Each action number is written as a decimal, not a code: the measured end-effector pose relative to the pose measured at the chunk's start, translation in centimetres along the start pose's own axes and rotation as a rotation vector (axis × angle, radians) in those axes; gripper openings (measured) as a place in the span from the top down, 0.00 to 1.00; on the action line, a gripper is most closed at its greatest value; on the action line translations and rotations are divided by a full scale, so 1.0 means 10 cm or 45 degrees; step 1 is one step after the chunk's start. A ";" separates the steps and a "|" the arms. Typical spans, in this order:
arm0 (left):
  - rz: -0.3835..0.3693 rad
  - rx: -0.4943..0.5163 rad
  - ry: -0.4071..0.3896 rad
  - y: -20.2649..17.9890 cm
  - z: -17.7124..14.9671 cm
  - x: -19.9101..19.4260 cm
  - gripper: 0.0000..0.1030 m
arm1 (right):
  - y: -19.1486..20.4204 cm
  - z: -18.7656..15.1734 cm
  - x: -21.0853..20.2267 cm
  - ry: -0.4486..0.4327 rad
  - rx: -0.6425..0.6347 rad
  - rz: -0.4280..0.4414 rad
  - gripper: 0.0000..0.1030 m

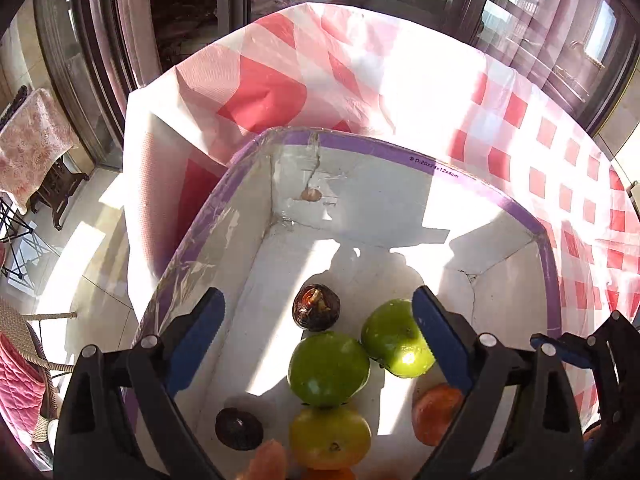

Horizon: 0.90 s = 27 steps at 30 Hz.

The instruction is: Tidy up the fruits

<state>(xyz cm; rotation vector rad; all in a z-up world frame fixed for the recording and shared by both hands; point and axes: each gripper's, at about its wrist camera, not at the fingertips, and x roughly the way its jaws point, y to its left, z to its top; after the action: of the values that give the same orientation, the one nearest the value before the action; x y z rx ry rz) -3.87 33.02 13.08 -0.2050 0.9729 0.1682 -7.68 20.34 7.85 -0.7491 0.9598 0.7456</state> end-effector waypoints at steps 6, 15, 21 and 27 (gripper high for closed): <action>0.068 -0.036 -0.180 0.05 -0.23 -0.75 0.02 | -0.12 0.01 -0.16 0.100 0.288 0.344 0.14; 0.212 0.047 0.128 -0.11 -0.75 -0.49 0.02 | -0.04 0.09 0.06 0.266 0.390 0.290 0.14; 0.264 0.052 0.218 -0.08 -0.96 -0.33 0.02 | 0.11 0.04 0.12 0.295 0.308 0.155 0.14; 0.265 0.030 0.207 0.01 -1.08 -0.37 0.02 | 0.15 0.02 0.11 0.276 0.293 0.104 0.14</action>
<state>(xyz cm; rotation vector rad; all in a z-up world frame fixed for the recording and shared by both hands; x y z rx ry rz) -14.57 30.23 10.22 -0.0962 1.1571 0.3345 -8.42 21.52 6.56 -0.5989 1.2561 0.6190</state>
